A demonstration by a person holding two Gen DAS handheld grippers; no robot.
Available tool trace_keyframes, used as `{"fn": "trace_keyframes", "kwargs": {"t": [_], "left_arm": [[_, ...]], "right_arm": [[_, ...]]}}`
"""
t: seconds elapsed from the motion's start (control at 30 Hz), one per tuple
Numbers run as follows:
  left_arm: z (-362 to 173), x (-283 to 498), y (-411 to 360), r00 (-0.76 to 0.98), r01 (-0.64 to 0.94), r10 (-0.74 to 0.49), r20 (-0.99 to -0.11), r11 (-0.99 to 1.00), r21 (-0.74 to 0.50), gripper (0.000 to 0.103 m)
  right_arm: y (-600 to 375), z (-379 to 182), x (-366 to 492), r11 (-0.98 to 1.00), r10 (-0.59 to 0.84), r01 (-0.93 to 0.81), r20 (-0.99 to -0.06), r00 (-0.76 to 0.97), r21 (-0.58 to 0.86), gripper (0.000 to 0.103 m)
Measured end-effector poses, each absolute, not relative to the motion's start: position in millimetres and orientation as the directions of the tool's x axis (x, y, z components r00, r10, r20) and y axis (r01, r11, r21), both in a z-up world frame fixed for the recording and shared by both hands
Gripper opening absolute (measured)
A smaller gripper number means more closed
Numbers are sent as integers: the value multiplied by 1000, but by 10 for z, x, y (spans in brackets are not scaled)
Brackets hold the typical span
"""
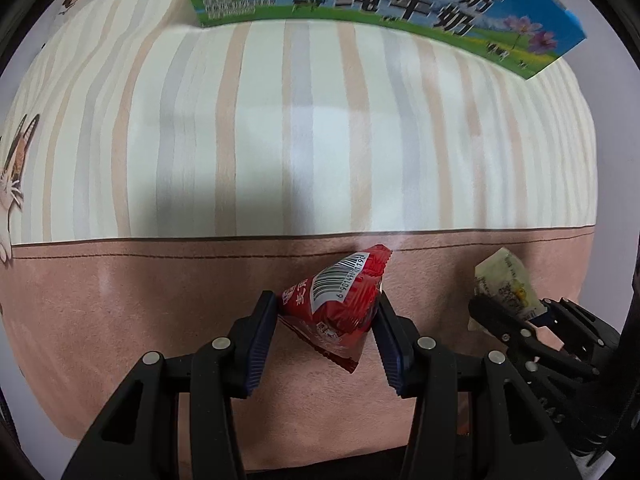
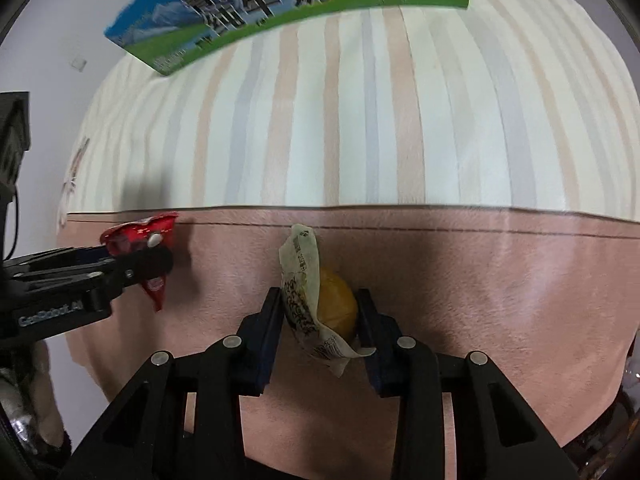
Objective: Organize snacks
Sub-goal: 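Grasp the red triangular packet with the left gripper while the right grasps the small white packet, then carry both small packets into the box and open both grippers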
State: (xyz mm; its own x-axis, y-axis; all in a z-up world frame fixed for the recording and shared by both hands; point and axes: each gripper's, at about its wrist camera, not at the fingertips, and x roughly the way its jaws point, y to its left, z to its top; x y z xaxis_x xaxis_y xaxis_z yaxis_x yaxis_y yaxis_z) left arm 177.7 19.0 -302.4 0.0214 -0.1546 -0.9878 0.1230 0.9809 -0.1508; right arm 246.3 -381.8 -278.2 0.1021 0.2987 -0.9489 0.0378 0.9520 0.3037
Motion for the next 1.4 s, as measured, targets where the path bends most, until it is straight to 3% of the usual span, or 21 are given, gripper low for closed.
{"fn": "trace_keyframes", "kwargs": {"t": [0.33, 0.6, 0.87, 1.13, 1.2, 1.27, 1.4], "left_arm": [[-1938, 2230, 9, 163, 183, -309, -937, 943, -279, 45], [-1322, 3240, -266, 255, 227, -315, -914, 939, -260, 45], [-1675, 4400, -469, 150, 153, -316, -937, 943, -294, 45], [-2233, 4901, -555, 17, 112, -277, -961, 955, -273, 45], [-2326, 4927, -553, -15, 88, -266, -964, 960, -266, 46], [-2385, 4929, -506, -19, 62, -275, -961, 959, -276, 49], [-2267, 4846, -392, 47, 64, -254, -966, 966, -251, 75]], "right_arm": [[-4187, -1680, 2977, 919, 378, -3, -878, 294, 395, 39], [-4307, -1103, 3969, 921, 368, -37, -836, 407, 388, 39], [-4302, -1464, 4932, 927, 358, -12, -878, 317, 374, 39], [-4228, -2191, 5410, 939, 336, 28, -929, 159, 344, 40], [-4273, -2266, 5433, 939, 328, 55, -932, 156, 340, 47], [-4305, -2287, 5452, 939, 321, 71, -933, 165, 336, 77], [-4378, -2151, 5432, 938, 316, 84, -930, 187, 336, 81]]}}
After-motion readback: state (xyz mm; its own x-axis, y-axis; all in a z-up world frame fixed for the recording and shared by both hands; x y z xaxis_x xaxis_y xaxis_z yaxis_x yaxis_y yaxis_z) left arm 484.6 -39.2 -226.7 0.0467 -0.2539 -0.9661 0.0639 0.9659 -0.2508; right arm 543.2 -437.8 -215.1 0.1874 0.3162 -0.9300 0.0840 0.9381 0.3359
